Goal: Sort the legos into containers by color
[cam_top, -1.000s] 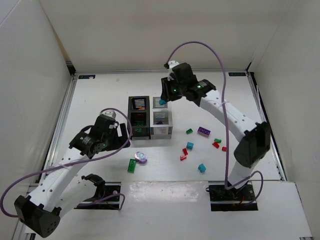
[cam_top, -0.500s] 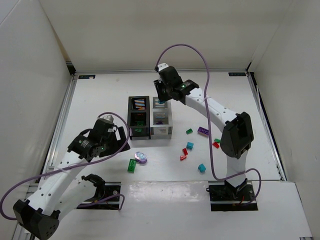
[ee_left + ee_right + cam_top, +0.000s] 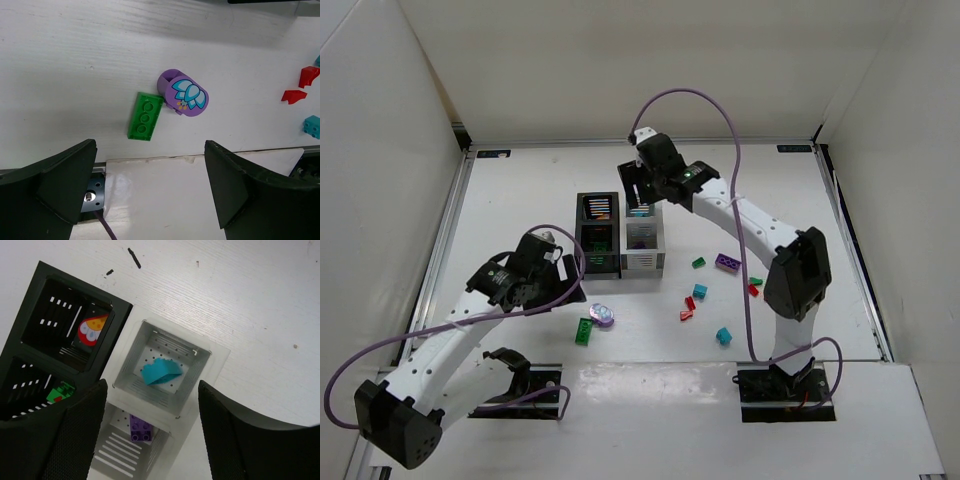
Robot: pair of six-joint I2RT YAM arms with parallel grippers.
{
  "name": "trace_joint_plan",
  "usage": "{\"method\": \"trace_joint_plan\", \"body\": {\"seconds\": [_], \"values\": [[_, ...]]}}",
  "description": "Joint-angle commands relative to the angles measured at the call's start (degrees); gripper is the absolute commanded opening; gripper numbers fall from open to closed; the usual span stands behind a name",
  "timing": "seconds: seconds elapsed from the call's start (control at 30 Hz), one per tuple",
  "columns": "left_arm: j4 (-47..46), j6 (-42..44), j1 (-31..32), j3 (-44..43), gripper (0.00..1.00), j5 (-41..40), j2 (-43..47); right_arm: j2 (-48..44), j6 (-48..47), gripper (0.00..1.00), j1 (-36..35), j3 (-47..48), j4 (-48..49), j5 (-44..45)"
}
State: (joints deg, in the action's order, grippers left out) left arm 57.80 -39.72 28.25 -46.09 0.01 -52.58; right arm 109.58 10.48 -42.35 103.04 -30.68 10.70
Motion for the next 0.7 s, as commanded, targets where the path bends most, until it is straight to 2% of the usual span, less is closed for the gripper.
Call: {"method": "trace_joint_plan", "body": {"seconds": [0.0,0.07,0.2,0.23,0.27,0.43,0.5,0.6,0.67], "values": [[-0.76,-1.58,0.31,-0.15,1.0,1.39,0.98,-7.09,1.21,0.76,0.6,-1.0,0.0,-1.29],[-0.5,-2.37,0.66,0.56,1.0,1.92,0.72,-8.85,2.25,0.76,0.69,-3.89,-0.09,-1.29],[-0.32,-4.56,2.24,2.4,1.0,1.92,1.16,-18.33,5.51,0.79,1.04,-12.15,-0.26,-0.25],[-0.32,-5.7,2.86,2.58,1.0,1.31,1.33,-23.31,7.43,0.79,1.21,-13.73,-0.52,0.28],[-0.32,-6.32,4.86,2.84,1.0,1.05,1.86,-25.01,8.15,0.79,1.48,-19.66,-0.79,0.46],[-0.23,-12.91,10.77,5.3,1.0,-4.04,2.48,-40.01,13.93,0.79,0.52,-34.98,-5.25,5.89],[-0.76,-16.34,15.06,5.66,1.0,-5.98,2.22,-44.25,16.4,0.79,-0.1,-40.96,-7.72,7.05],[-2.51,-19.76,21.81,5.92,1.0,-8.62,0.73,-50.32,20.97,0.79,-1.95,-46.76,-11.58,9.25],[-3.31,-21.26,23.86,5.22,1.0,-11.41,-0.94,-54.36,24.83,0.79,-2.65,-48.63,-14.84,9.95]]}}
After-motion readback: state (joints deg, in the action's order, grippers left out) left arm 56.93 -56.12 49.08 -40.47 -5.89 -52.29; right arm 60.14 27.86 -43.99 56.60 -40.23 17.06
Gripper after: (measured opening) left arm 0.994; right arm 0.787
